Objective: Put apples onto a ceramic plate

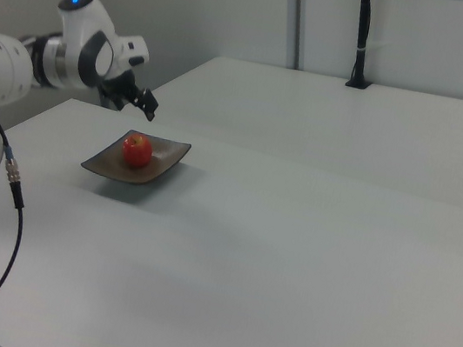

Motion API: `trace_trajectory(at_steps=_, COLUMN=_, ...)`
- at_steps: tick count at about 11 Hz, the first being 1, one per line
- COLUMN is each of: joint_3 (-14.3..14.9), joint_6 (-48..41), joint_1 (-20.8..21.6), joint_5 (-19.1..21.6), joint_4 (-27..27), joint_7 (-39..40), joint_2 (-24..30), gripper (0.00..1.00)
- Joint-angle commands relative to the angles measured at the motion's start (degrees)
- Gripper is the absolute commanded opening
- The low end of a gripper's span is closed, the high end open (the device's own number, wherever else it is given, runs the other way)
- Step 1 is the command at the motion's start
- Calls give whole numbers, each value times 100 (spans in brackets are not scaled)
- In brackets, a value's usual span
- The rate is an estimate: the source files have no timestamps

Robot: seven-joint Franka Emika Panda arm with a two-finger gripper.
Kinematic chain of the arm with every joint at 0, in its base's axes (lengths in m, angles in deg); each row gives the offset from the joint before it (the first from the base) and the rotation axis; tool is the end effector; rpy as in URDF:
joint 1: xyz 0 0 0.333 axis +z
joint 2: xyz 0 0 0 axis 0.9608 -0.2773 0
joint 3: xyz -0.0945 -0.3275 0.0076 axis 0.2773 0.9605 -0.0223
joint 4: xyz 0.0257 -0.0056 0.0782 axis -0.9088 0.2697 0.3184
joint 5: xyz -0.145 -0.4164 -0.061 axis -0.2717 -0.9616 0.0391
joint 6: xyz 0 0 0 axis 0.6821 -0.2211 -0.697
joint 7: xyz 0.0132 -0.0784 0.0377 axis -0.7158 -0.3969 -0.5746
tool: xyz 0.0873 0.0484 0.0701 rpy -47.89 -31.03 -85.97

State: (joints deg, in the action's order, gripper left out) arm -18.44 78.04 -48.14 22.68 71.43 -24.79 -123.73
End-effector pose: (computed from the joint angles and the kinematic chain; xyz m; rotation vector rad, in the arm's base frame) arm 0.7567 0.3622 0.4436 -2.9244 -0.2528 -0.6800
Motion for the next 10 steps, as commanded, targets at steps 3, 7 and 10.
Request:
trace_trajectory(at_steps=3, joint_3=22, joint_6=-3118, joint_1=-509, joint_5=-2, joint_4=305, joint_7=-153, joint_2=1907, gripper=100)
trace_trajectory(at_steps=7, joint_3=13, joint_6=-4758, joint_1=-966, joint_5=77, joint_4=865, joint_7=-118, joint_2=3137, gripper=100)
trace_trajectory(at_steps=10, joint_3=13, joint_6=-4663, joint_1=-1161, joint_5=288, joint_4=2365, joint_7=-92, joint_2=4428, gripper=100)
